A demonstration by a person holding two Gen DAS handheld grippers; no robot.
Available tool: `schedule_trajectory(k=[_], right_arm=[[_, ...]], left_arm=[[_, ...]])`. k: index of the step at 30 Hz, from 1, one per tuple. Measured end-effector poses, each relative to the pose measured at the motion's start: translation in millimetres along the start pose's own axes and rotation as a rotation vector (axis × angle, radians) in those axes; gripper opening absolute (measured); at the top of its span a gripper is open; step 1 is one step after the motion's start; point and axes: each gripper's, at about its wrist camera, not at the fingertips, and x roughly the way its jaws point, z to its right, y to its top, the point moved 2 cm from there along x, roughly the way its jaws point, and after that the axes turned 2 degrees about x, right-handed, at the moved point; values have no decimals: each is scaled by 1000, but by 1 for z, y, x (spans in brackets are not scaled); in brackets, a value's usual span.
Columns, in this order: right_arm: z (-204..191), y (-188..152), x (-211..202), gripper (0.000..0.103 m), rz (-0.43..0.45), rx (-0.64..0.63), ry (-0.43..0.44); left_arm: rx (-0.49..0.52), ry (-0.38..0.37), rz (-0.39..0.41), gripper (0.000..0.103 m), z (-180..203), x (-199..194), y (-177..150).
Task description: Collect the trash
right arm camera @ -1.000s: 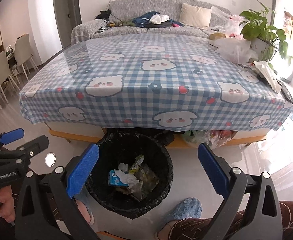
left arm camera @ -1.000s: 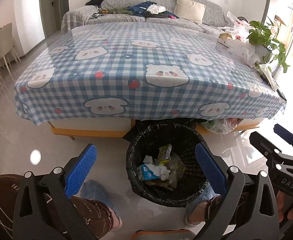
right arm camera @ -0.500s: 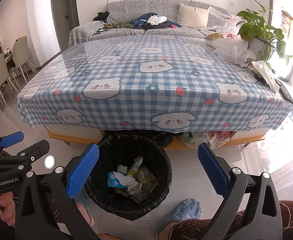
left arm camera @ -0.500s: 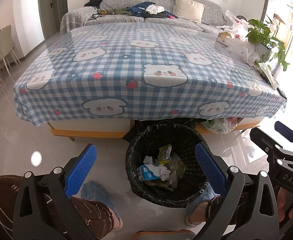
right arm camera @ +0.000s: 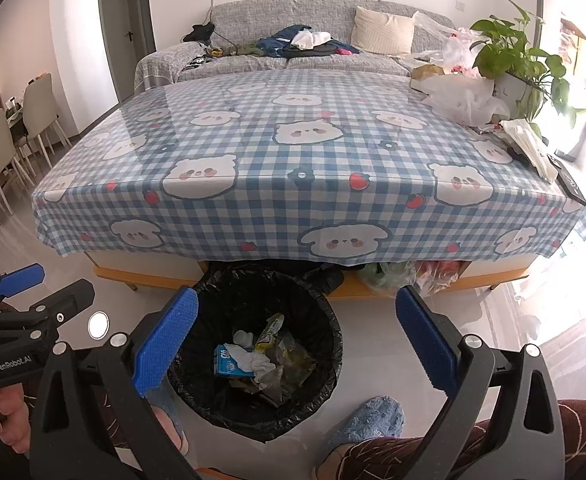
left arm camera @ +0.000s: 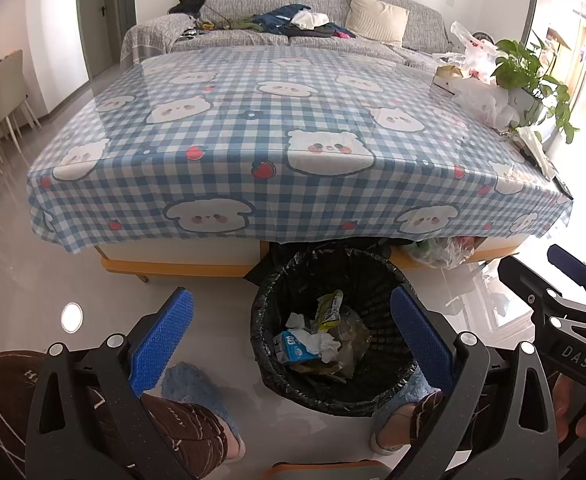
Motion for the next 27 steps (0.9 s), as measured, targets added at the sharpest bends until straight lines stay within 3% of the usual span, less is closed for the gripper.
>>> schedule_trajectory(k=[27], right_arm=[[2,0,2,95,-3,2,0]], left_arm=[[-8,-4,-9,97,0,1,0]])
